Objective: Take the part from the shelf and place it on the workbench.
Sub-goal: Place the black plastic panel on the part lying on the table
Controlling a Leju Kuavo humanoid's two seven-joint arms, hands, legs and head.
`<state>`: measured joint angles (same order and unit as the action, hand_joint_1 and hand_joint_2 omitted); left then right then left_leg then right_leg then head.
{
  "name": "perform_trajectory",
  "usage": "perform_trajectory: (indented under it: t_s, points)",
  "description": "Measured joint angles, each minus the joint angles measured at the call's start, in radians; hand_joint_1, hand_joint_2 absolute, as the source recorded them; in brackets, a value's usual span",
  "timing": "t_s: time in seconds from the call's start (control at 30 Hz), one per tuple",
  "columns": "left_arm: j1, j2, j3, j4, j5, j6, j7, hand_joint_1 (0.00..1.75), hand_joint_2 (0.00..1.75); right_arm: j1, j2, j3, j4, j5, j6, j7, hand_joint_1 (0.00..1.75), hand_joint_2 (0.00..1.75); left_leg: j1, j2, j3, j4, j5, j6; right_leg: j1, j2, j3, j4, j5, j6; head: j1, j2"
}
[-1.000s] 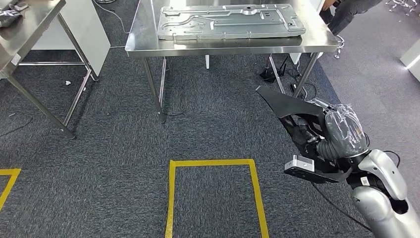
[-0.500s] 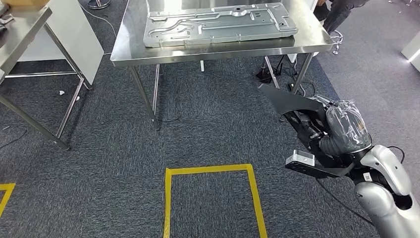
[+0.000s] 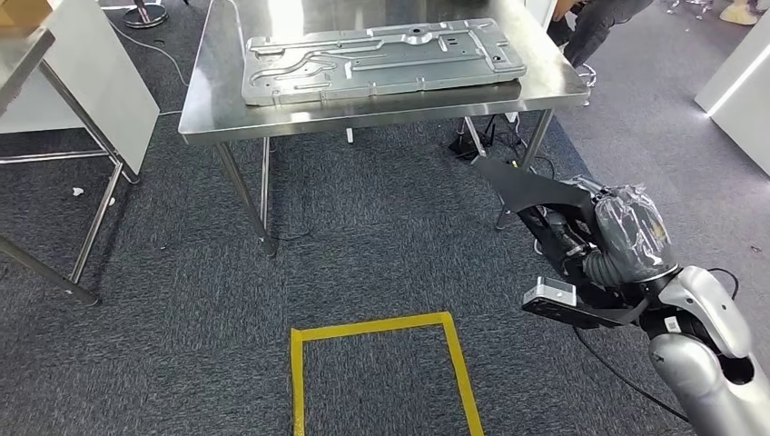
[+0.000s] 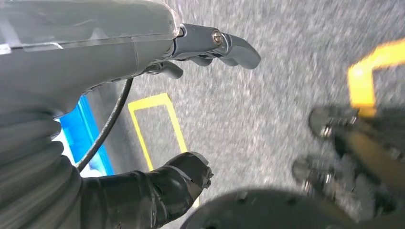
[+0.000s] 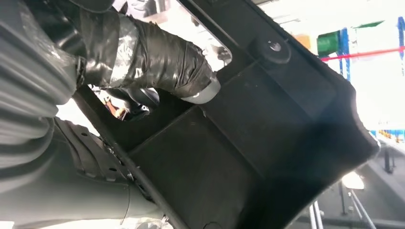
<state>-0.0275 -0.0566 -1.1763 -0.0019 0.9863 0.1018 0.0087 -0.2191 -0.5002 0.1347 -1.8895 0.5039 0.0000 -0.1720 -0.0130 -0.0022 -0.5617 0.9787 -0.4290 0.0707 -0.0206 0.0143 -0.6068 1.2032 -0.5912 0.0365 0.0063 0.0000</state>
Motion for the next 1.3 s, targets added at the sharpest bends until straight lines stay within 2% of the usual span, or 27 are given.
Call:
perform_trajectory:
  t_s: [0.03,0.07,0.1,0.17,0.2,0.23,0.27,0.33,0.4,0.47,0.53,0.57,0.6,0.63,0.7,0.73,0.8,0.87,0.93,0.97,1.03,1.07,1.1,1.13,1.2,1.27,1.3]
  points:
    - [0.000,0.000,-0.001,0.000,0.003,0.000,0.000,0.00,1.75,0.001,0.000,0.003,0.001,0.003,0.000,0.000,1.75,1.75,0.000,0.005,0.004,0.001,-0.006,-0.001,-0.002,-0.002,-0.035,0.044,-0.018,0.004,0.000,0.000]
    - [0.000,0.000,-0.002,0.000,0.006,0.000,0.000,0.00,1.75,0.001,0.000,0.006,0.002,0.005,0.000,0.000,1.75,1.75,0.000,0.009,0.009,0.002,-0.013,-0.002,-0.005,-0.004,-0.059,0.062,-0.020,0.008,0.000,0.000]
    - [0.001,0.001,-0.003,0.000,0.008,-0.001,0.001,0.00,1.75,0.001,0.000,0.009,0.003,0.006,0.000,0.001,1.75,1.75,0.001,0.014,0.015,0.005,-0.021,-0.004,-0.008,-0.007,-0.066,0.048,0.000,0.010,0.000,0.000]
    - [0.003,0.000,-0.006,0.000,0.010,-0.003,0.005,0.00,1.75,0.001,0.000,0.012,0.004,0.007,0.000,0.001,1.75,1.75,0.003,0.024,0.028,0.015,-0.041,-0.012,-0.012,-0.024,-0.035,-0.060,0.087,0.012,0.000,0.000]
    - [0.003,0.001,-0.007,0.000,0.011,-0.003,0.007,0.00,1.75,0.000,0.001,0.013,0.005,0.007,-0.001,0.001,1.75,1.75,0.004,0.028,0.034,0.022,-0.051,-0.018,-0.011,-0.036,-0.022,-0.112,0.109,0.011,0.001,0.000]
    - [0.003,0.001,-0.008,0.000,0.013,-0.002,0.009,0.00,1.75,0.000,0.001,0.015,0.007,0.008,-0.001,0.002,1.75,1.75,0.003,0.032,0.037,0.027,-0.060,-0.025,-0.007,-0.047,-0.012,-0.147,0.121,0.006,0.001,0.000]
    - [0.002,0.001,-0.010,0.000,0.014,-0.002,0.011,0.00,1.75,0.000,0.001,0.016,0.008,0.009,-0.002,0.002,1.75,1.75,0.001,0.037,0.038,0.030,-0.068,-0.032,-0.004,-0.052,-0.011,-0.158,0.120,-0.001,0.002,0.000]
    - [0.000,0.001,-0.012,0.000,0.015,0.000,0.013,0.00,1.75,0.001,0.002,0.019,0.009,0.010,-0.005,0.002,1.75,1.75,-0.001,0.044,0.046,0.040,-0.078,-0.046,-0.003,-0.042,-0.007,-0.156,0.122,-0.019,0.003,0.000]
    - [0.001,0.001,-0.013,0.000,0.016,0.000,0.013,0.00,1.75,0.000,0.002,0.019,0.010,0.010,-0.006,0.000,1.75,1.75,0.003,0.037,0.045,0.074,-0.093,-0.058,-0.006,-0.029,0.009,-0.157,0.121,-0.033,0.003,0.000]
    - [0.000,0.001,-0.013,0.000,0.017,0.000,0.012,0.00,1.75,-0.007,0.002,0.022,0.010,0.010,-0.006,-0.001,1.75,1.75,0.008,0.020,-0.001,0.165,-0.135,-0.067,-0.007,-0.017,0.021,-0.159,0.116,-0.043,0.003,0.000]
    - [-0.002,0.001,-0.014,0.000,0.018,-0.001,0.012,0.00,1.75,-0.018,0.002,0.028,0.011,0.010,-0.004,0.000,1.75,1.75,0.012,0.013,-0.083,0.286,-0.183,-0.072,-0.005,-0.003,0.027,-0.159,0.109,-0.047,0.002,0.000]
    - [-0.002,0.001,-0.014,0.000,0.020,-0.001,0.012,0.00,1.75,-0.026,0.002,0.031,0.014,0.010,-0.001,0.003,1.75,1.75,0.012,0.013,-0.115,0.320,-0.189,-0.071,-0.004,0.003,0.031,-0.159,0.105,-0.048,0.002,0.000]
    - [-0.002,0.002,-0.014,0.000,0.022,-0.001,0.012,0.00,1.75,-0.037,0.002,0.035,0.017,0.010,0.003,0.006,1.75,1.75,0.013,0.012,-0.132,0.321,-0.173,-0.068,-0.002,0.010,0.037,-0.159,0.100,-0.049,0.002,0.000]
    - [-0.001,0.003,-0.015,0.000,0.025,-0.002,0.012,0.00,1.75,-0.053,0.001,0.038,0.022,0.009,0.008,0.010,1.75,1.75,0.011,0.011,-0.131,0.286,-0.138,-0.063,-0.001,0.015,0.045,-0.159,0.094,-0.049,0.002,0.000]
    - [0.000,0.008,-0.017,0.000,0.028,-0.004,0.012,0.00,1.75,-0.097,-0.002,0.043,0.036,0.007,0.023,0.023,1.75,1.75,0.004,0.007,-0.099,0.158,-0.043,-0.041,0.002,0.025,0.059,-0.160,0.084,-0.047,0.003,0.000]
    - [-0.001,0.013,-0.018,0.000,0.030,-0.004,0.013,0.00,1.75,-0.122,-0.006,0.045,0.048,0.007,0.031,0.029,1.75,1.75,-0.002,0.004,-0.085,0.105,-0.019,-0.031,0.002,0.029,0.064,-0.163,0.080,-0.043,0.003,0.000]
    - [-0.003,0.020,-0.022,0.001,0.031,-0.006,0.015,0.00,1.75,-0.172,-0.014,0.051,0.079,0.010,0.048,0.036,1.75,1.75,-0.009,-0.003,-0.073,0.053,-0.008,-0.015,0.000,0.034,0.070,-0.167,0.078,-0.032,0.003,0.000]
    - [-0.004,0.024,-0.028,0.001,0.033,-0.011,0.020,0.00,1.75,-0.228,-0.023,0.060,0.113,0.019,0.066,0.039,1.75,1.75,-0.008,-0.002,-0.054,0.029,0.001,-0.009,0.000,0.032,0.076,-0.164,0.084,-0.020,0.002,0.000]
    - [-0.003,0.026,-0.035,0.001,0.035,-0.016,0.027,0.00,1.75,-0.302,-0.029,0.073,0.153,0.032,0.084,0.046,1.75,1.75,-0.004,0.002,-0.026,0.008,0.013,-0.006,-0.001,0.016,0.064,-0.128,0.078,-0.013,0.004,0.000]
    - [-0.003,0.027,-0.038,0.001,0.037,-0.017,0.029,0.00,1.75,-0.341,-0.030,0.083,0.175,0.038,0.093,0.052,1.75,1.75,-0.003,0.003,-0.016,0.003,0.015,-0.006,-0.002,0.007,0.040,-0.085,0.063,-0.010,0.005,0.000]
    - [-0.006,0.031,-0.041,0.001,0.041,-0.017,0.031,0.00,1.75,-0.404,-0.030,0.104,0.215,0.047,0.107,0.064,1.75,1.75,-0.003,0.005,-0.010,0.001,0.010,-0.004,-0.003,-0.003,-0.030,0.022,0.021,-0.003,0.006,0.000]
    - [-0.006,0.033,-0.043,0.001,0.042,-0.017,0.031,0.00,1.75,-0.432,-0.029,0.117,0.238,0.050,0.113,0.070,1.75,1.75,-0.003,0.004,-0.006,0.002,0.004,-0.005,-0.005,-0.005,-0.064,0.061,0.001,0.000,0.006,0.000]
    - [-0.007,0.034,-0.045,0.001,0.043,-0.016,0.031,0.00,1.75,-0.459,-0.027,0.132,0.260,0.052,0.119,0.075,1.75,1.75,-0.003,0.004,-0.001,0.004,-0.003,-0.006,-0.008,-0.007,-0.083,0.070,-0.004,0.004,0.006,0.000]
    - [-0.006,0.034,-0.047,0.001,0.044,-0.016,0.031,0.00,1.75,-0.487,-0.026,0.146,0.281,0.055,0.124,0.079,1.75,1.75,-0.002,0.003,0.005,0.007,-0.011,-0.009,-0.010,-0.009,-0.088,0.049,0.012,0.008,0.006,0.000]
    - [-0.005,0.035,-0.053,0.001,0.046,-0.016,0.032,0.00,1.75,-0.538,-0.021,0.171,0.317,0.061,0.129,0.086,1.75,1.75,0.000,0.001,0.016,0.017,-0.030,-0.017,-0.016,-0.011,-0.061,-0.061,0.098,0.015,0.006,0.000]
    - [-0.005,0.037,-0.058,0.002,0.046,-0.015,0.032,0.00,1.75,-0.576,-0.015,0.196,0.346,0.066,0.131,0.091,1.75,1.75,0.001,-0.005,0.019,0.029,-0.047,-0.029,-0.012,-0.008,-0.038,-0.143,0.146,0.008,0.006,0.000]
    - [-0.006,0.038,-0.060,0.002,0.046,-0.015,0.032,0.00,1.75,-0.588,-0.012,0.208,0.357,0.070,0.131,0.093,1.75,1.75,0.000,-0.007,0.018,0.034,-0.053,-0.036,-0.008,-0.006,-0.035,-0.155,0.151,0.000,0.007,0.000]
